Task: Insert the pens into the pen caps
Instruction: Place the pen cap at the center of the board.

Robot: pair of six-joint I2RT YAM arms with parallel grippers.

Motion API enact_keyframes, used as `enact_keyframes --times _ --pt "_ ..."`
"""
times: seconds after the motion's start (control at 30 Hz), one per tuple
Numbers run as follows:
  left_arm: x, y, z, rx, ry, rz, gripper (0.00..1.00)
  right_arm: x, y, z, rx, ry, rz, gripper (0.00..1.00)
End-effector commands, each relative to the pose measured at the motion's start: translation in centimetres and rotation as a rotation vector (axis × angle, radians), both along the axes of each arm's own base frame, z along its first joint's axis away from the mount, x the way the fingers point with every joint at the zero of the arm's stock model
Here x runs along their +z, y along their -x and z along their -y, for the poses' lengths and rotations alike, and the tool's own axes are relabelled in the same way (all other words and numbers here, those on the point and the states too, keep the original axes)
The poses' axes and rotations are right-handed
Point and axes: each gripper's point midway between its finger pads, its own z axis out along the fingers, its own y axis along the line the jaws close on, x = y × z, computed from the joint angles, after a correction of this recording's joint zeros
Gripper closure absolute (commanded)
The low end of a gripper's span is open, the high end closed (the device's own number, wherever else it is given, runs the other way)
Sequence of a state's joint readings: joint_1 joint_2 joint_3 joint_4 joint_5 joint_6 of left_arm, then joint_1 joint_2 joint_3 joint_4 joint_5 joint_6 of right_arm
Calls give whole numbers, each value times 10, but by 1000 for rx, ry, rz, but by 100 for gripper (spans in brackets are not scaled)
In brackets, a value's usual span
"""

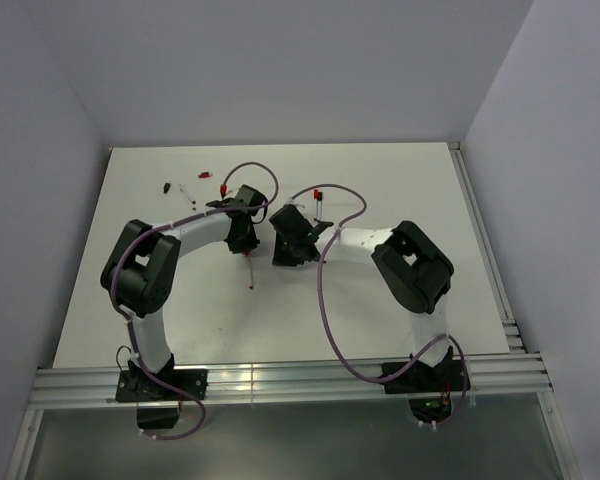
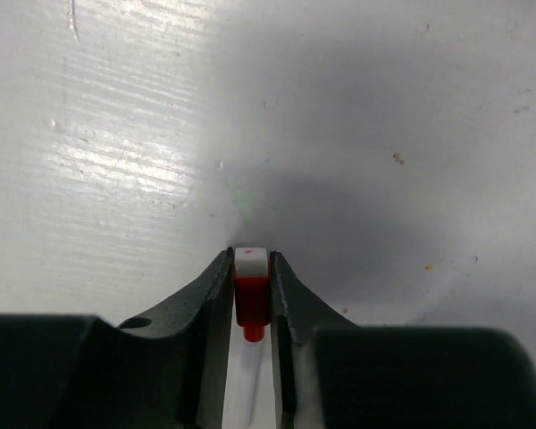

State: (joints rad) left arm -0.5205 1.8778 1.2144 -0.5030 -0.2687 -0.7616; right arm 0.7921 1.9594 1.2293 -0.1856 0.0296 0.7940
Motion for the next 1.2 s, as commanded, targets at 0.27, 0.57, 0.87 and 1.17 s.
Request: enact_keyframes --times 0.27,0.57,0.87,1.17 --pt "-14 2 -10 -19 -41 -36 60 50 -2 -12 34 14 129 73" --pt "-13 6 -11 -26 -31 -34 50 53 -1 -12 37 11 133 73" --pt "4 15 -24 17 -5 24 45 51 2 -12 40 2 132 73" --pt "5 12 -20 11 59 11 35 59 1 -14 49 -23 151 73"
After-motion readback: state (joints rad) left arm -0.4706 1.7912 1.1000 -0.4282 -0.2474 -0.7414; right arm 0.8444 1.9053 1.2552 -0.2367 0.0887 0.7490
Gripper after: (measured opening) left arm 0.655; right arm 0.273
